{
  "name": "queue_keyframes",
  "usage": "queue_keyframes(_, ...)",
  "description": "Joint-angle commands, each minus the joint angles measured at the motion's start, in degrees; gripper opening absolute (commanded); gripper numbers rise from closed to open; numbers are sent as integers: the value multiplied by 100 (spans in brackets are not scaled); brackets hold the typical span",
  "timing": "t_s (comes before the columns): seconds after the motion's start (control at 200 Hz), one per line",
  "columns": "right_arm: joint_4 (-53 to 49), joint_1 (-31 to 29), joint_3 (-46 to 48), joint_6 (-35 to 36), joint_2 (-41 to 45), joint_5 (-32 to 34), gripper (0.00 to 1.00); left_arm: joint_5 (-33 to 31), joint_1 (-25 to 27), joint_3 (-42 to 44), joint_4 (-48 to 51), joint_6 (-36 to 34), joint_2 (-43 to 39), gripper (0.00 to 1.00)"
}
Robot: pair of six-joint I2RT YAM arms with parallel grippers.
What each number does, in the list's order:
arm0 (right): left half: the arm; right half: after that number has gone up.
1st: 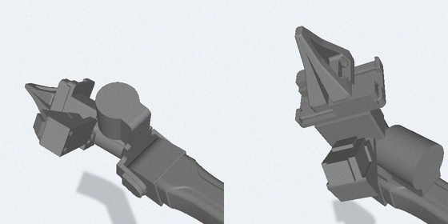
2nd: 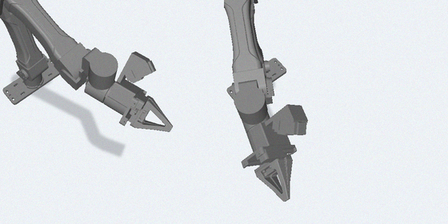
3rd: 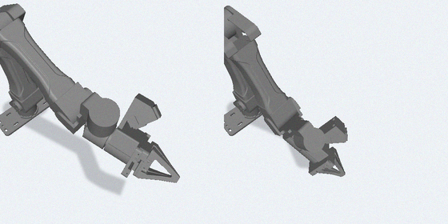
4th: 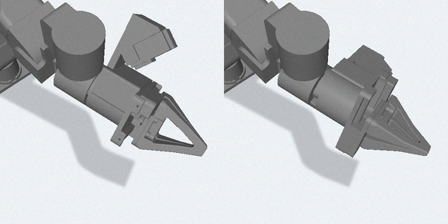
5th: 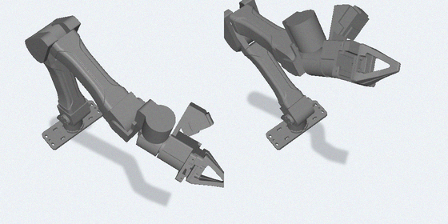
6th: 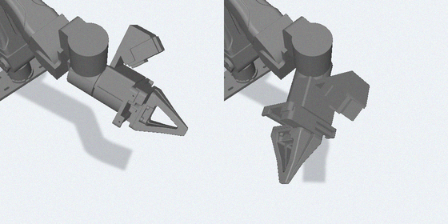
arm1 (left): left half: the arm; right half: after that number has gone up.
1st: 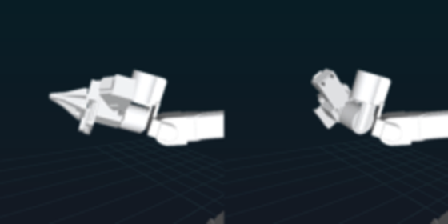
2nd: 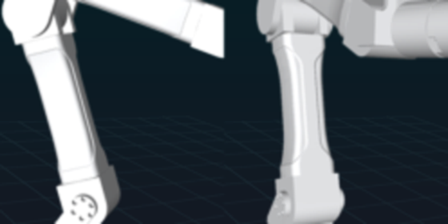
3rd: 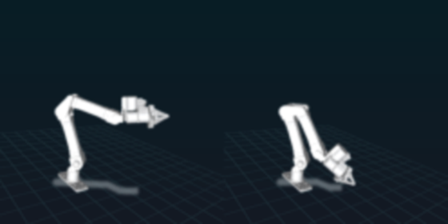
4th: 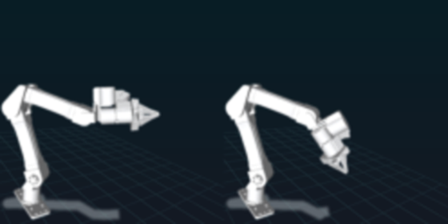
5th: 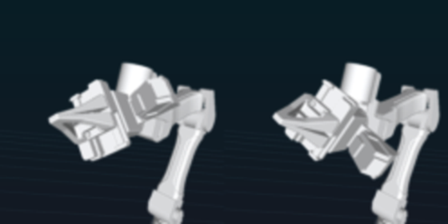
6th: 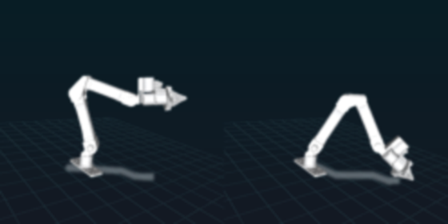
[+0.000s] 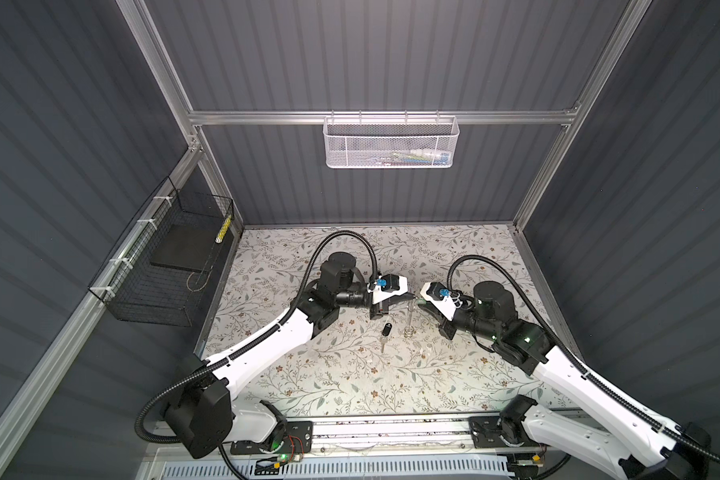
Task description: Put the keys on the keyring
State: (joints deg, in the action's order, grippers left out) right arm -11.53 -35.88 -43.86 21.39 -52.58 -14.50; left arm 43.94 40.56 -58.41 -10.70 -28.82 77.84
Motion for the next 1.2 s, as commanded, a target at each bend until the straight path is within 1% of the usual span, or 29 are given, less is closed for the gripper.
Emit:
queue_keyframes(0.0,-180,31,-149,103,-4,82,0,-161,-65,54,-765,438,-71,0)
queue_keyframes(0.285,-68,27,-311,249,-413,160,0,-565,-74,198,-1958,1063,280,0)
queue_keyframes(0.505,317,25,-337,201,-704,389,0,-859,-68,368,-3122,1551,645,0)
queue_keyframes(0.615,624,22,-232,250,-722,587,0,-1023,-65,322,-3325,1572,790,0)
queue_keyframes(0.82,836,28,-229,444,-693,671,0,-1136,-65,287,-3607,1632,1010,0)
queue_keyframes(0.9,699,63,-253,533,-669,776,12,-1147,-65,287,-3700,1662,1086,0)
queue_keyframes(1.01,405,262,-276,495,-492,789,19,-1084,-65,262,-3798,1703,1134,0)
queue_keyframes(1.106,371,476,-140,495,-150,605,27,-904,-74,226,-3889,1751,1185,0)
queue_keyframes(1.196,352,730,-80,419,145,327,33,-671,-106,200,-4000,1837,1221,0)
